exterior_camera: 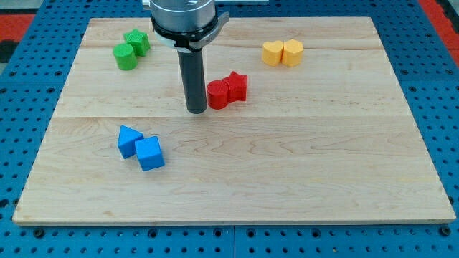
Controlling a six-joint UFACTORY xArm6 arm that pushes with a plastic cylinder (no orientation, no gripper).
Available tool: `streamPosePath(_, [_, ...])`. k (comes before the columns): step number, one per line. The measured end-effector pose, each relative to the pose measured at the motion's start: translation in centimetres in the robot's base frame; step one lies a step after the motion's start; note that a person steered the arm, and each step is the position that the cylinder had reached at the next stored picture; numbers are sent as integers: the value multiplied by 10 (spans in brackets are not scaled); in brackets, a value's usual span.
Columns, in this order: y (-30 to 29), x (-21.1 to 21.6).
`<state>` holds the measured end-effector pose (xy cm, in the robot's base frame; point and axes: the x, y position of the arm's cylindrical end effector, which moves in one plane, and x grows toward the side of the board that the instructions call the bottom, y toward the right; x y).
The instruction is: Push the red circle to the top center of the board
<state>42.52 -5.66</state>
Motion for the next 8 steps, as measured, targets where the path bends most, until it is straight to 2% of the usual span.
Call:
streamPosePath(2, [0,4])
streamPosePath(4, [19,41])
streamPosePath(5, [32,35])
streamPosePath(6, [25,2])
streamPosePath(8, [40,-19])
